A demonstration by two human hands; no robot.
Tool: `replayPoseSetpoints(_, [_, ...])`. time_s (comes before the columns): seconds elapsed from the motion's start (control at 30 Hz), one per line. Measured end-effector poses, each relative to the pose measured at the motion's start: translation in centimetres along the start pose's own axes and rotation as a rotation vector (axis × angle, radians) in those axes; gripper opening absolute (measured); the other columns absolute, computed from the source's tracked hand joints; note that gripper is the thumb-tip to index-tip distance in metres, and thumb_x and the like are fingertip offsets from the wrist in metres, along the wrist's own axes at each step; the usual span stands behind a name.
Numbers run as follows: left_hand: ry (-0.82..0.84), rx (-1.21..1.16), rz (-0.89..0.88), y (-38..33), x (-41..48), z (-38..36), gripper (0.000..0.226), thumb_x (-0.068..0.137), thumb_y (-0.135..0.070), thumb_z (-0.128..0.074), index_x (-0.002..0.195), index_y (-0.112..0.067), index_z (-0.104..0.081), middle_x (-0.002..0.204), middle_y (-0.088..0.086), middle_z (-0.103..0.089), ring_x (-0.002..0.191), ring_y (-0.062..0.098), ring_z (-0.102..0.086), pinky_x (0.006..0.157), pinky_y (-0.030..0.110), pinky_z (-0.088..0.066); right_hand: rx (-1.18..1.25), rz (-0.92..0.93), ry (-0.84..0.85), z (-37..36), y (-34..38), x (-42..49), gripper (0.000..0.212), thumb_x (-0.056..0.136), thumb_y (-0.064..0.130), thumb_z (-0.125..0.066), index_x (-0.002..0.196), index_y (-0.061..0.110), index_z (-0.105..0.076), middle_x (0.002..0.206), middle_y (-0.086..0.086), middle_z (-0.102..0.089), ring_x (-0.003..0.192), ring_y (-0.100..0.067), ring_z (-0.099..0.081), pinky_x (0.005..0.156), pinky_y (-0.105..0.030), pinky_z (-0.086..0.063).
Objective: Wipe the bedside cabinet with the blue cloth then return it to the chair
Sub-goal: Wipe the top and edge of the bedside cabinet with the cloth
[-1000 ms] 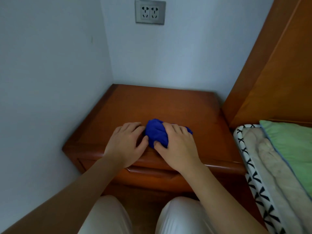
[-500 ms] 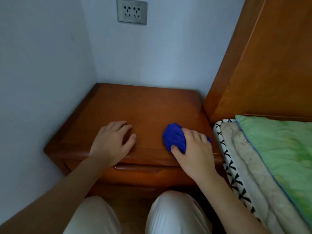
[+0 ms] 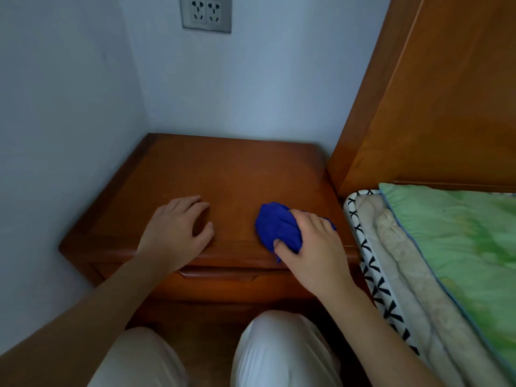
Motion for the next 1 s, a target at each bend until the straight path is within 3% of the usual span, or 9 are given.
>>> replayPoseSetpoints(0.17, [0.041, 0.023, 0.009, 0.0, 0.1, 0.0, 0.070, 0.089, -0.064, -0.027, 0.144, -0.027, -0.049, 0.152, -0.002, -0.046, 0.141, 0.017, -0.038, 0.115, 0.045, -0.032, -0.002, -0.115, 0.019, 2.2, -4.6, 1.3, 0.062, 0.087, 0.050, -0.067, 0.142, 0.027, -0.050, 0.136, 0.007, -0.057, 0.126, -0.019, -0.049, 0.099, -0.030, -0.038])
replayPoseSetpoints(0.4, [0.031, 0.061, -0.049, 0.4, 1.6, 0.8, 0.067, 0.089, -0.061, -0.029, 0.130, -0.021, -0.063, 0.136, 0.004, -0.061, 0.130, 0.023, -0.051, 0.106, 0.046, -0.042, 0.004, -0.112, 0.048, 0.9, -5.3, 5.3, 0.060, 0.087, 0.051, -0.064, 0.140, 0.028, -0.049, 0.135, 0.007, -0.057, 0.126, -0.020, -0.048, 0.098, -0.032, -0.041])
replayPoseSetpoints(0.5, [0.044, 0.080, 0.013, 0.9, 2.0, 0.6, 0.068, 0.088, -0.062, -0.028, 0.136, -0.023, -0.058, 0.146, 0.007, -0.053, 0.139, 0.028, -0.044, 0.112, 0.051, -0.037, -0.004, -0.110, 0.055, -0.1, -5.6, 8.0, 0.059, 0.087, 0.053, -0.062, 0.138, 0.026, -0.050, 0.133, 0.004, -0.058, 0.126, -0.023, -0.049, 0.100, -0.037, -0.044])
replayPoseSetpoints(0.63, [0.053, 0.013, 0.060, 1.4, 1.9, 0.0, 0.070, 0.088, -0.065, -0.027, 0.144, -0.029, -0.048, 0.155, 0.000, -0.043, 0.145, 0.022, -0.035, 0.117, 0.046, -0.029, -0.033, -0.093, 0.075, -1.6, -6.2, 12.4, 0.061, 0.088, 0.056, -0.059, 0.140, 0.024, -0.049, 0.134, 0.000, -0.058, 0.126, -0.025, -0.049, 0.101, -0.040, -0.045])
replayPoseSetpoints(1.0, [0.027, -0.029, 0.056, 1.9, 2.1, -0.1, 0.067, 0.087, -0.066, -0.028, 0.140, -0.033, -0.052, 0.151, -0.005, -0.047, 0.143, 0.018, -0.036, 0.116, 0.045, -0.029, -0.134, -0.140, 0.132, -5.4, -7.8, 25.7, 0.069, 0.087, 0.064, -0.051, 0.138, 0.018, -0.048, 0.139, -0.010, -0.054, 0.128, -0.035, -0.047, 0.101, -0.046, -0.044])
Point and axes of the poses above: each hand's wrist, its own x-axis towards the middle knuckle, its own z-axis out of the back of the hand, y = z × x, the point moved 4 cm from there along x, towards the middle knuckle
